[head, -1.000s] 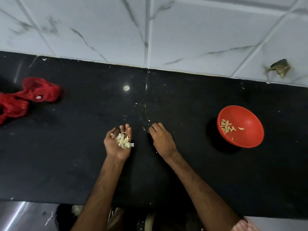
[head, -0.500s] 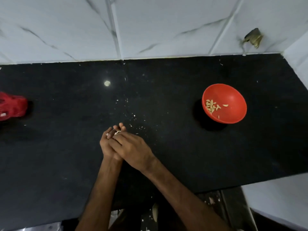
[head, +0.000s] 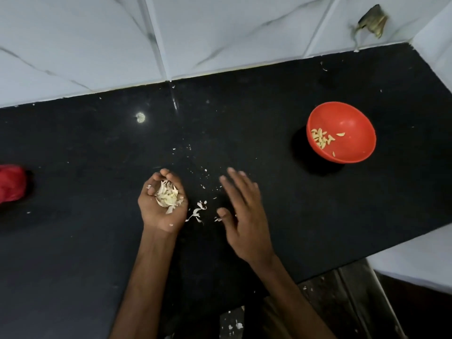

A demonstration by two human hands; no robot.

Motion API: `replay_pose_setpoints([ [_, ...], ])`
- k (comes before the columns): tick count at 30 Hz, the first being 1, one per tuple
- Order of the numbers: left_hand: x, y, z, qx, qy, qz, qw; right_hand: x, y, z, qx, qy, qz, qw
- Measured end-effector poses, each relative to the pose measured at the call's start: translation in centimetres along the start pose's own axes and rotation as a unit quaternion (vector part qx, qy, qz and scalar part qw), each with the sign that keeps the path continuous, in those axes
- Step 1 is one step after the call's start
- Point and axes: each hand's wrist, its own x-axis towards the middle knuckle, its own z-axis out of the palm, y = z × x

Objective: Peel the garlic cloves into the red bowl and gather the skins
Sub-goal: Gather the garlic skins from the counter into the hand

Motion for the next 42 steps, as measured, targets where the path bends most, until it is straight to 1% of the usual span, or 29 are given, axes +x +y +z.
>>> replay_pose_setpoints([
  [1,0.2,0.3,0.4,-0.002,0.002,0.005,1.000,-0.9,1.4,0.5,-0.068,-0.041,0.052,0.996],
  [2,0.2,0.7,0.8,0.002,0.004,0.014,1.000,-1.6,2.3,1.1,-0.132,-0.076,0.083,0.985],
  [3,0.4,1.3,1.2,0.009,0.006,0.028,1.000,-2.1,2.5,1.9,-0.173,-0.100,0.098,0.975],
  [4,0.3,1.9,1.8,0.011,0.003,0.040,0.999,-2.3,2.0,2.8,-0.184,-0.111,0.103,0.971],
  [8,0.5,4.5,2.7,-0.014,-0.021,0.070,0.997,1.3,-3.4,8.5,-0.135,-0.108,0.060,0.983],
  [10,0.9,5.2,2.8,0.001,-0.016,0.075,0.997,5.1,-4.6,10.6,-0.116,-0.075,0.073,0.988],
  [13,1.5,6.0,2.7,0.017,0.001,0.078,0.997,11.5,-3.6,12.3,-0.124,-0.010,0.096,0.988],
  [15,1.5,6.1,2.7,0.019,0.008,0.075,0.997,14.9,-2.8,12.8,-0.132,-0.016,0.066,0.989],
  [17,1.4,5.9,2.9,0.036,0.018,0.076,0.996,16.7,-2.2,13.3,-0.138,-0.055,0.007,0.989],
  [18,1.2,5.8,2.9,0.050,0.023,0.080,0.995,16.7,-2.0,13.2,-0.131,-0.061,-0.025,0.989],
  [21,0.8,5.4,2.9,0.074,0.038,0.089,0.993,14.0,-0.8,12.1,-0.100,-0.010,-0.104,0.989],
  [23,0.8,5.5,2.4,0.071,0.047,0.083,0.993,11.2,-0.1,10.4,-0.118,-0.003,-0.143,0.983],
  [25,0.9,5.4,1.8,0.059,0.053,0.073,0.994,8.3,1.1,8.7,-0.146,-0.015,-0.173,0.974],
  [28,0.9,5.1,1.1,0.046,0.060,0.062,0.995,4.5,2.8,6.4,-0.180,-0.060,-0.162,0.968],
  [31,0.8,4.4,0.9,0.053,0.065,0.053,0.995,2.2,3.7,4.3,-0.158,-0.051,-0.141,0.976],
  [34,1.2,3.6,0.7,0.074,0.074,0.044,0.993,2.7,3.7,3.3,-0.165,-0.047,-0.133,0.976],
  [35,1.4,3.3,0.5,0.077,0.074,0.039,0.994,3.1,3.5,3.3,-0.154,-0.035,-0.126,0.979],
  [36,1.5,3.0,0.3,0.078,0.073,0.034,0.994,3.4,2.8,3.2,-0.119,-0.017,-0.103,0.987],
  [38,2.0,2.5,-0.2,0.093,0.072,0.025,0.993,4.0,0.6,2.9,0.004,0.041,-0.034,0.999],
  [40,2.5,2.0,-0.6,0.118,0.073,0.015,0.990,4.5,-2.7,2.6,0.118,0.078,-0.010,0.990],
  [42,2.7,1.7,-1.2,0.118,0.071,-0.015,0.990,5.0,-5.7,2.9,0.175,0.074,-0.019,0.982],
])
